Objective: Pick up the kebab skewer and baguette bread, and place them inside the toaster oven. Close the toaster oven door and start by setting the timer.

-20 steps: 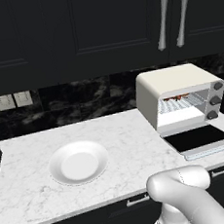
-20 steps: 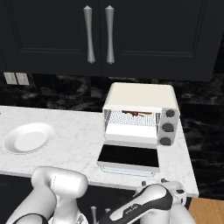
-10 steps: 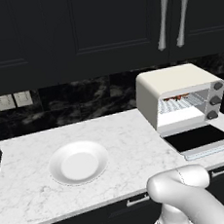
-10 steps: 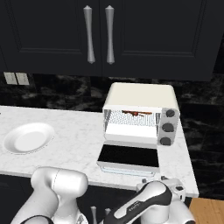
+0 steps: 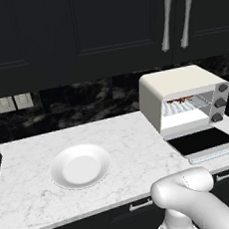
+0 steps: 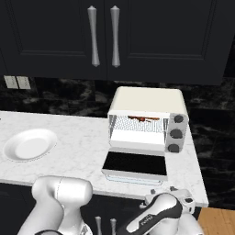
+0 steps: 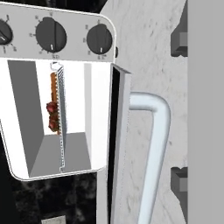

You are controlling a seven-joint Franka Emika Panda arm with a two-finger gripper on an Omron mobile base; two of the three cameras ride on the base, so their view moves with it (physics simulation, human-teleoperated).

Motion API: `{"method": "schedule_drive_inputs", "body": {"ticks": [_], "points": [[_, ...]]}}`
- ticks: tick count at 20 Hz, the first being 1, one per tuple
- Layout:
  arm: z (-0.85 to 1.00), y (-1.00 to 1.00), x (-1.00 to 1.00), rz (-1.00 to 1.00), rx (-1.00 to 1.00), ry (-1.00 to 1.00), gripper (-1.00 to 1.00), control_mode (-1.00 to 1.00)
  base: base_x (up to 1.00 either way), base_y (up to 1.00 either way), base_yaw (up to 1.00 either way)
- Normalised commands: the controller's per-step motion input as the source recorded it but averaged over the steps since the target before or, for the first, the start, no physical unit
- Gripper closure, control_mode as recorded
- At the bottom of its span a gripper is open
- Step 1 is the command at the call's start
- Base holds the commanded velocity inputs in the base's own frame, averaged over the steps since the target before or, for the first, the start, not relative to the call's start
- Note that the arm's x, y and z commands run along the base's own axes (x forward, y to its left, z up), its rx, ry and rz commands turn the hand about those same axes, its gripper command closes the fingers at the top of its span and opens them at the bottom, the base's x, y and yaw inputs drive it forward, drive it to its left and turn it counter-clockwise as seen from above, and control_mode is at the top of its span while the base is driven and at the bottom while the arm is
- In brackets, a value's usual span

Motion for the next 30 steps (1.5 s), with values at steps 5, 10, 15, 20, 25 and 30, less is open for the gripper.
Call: {"method": "schedule_drive_inputs", "body": {"ticks": [5, 10, 15, 20, 25, 30], "points": [[-0.09, -0.17, 0.14, 0.0, 0.0, -0.01, -1.0, -1.0, 0.0, 0.0, 0.0], [-0.18, 0.18, 0.02, 0.0, 0.0, 0.0, -1.0, -1.0, 0.0, 0.0, 0.0], [-0.01, 0.47, 0.0, -0.03, 0.0, 0.0, -1.0, -1.0, 0.0, 0.0, 0.0], [0.0, 0.47, 0.12, -0.08, 0.0, 0.0, -1.0, -1.0, 0.0, 0.0, 0.0], [0.0, 0.53, 0.28, -0.1, 0.0, 0.0, -1.0, -1.0, 0.0, 0.0, 0.0], [-0.01, 0.24, 0.23, -0.05, 0.0, 0.0, -1.0, -1.0, 0.0, 0.0, 0.0]]}}
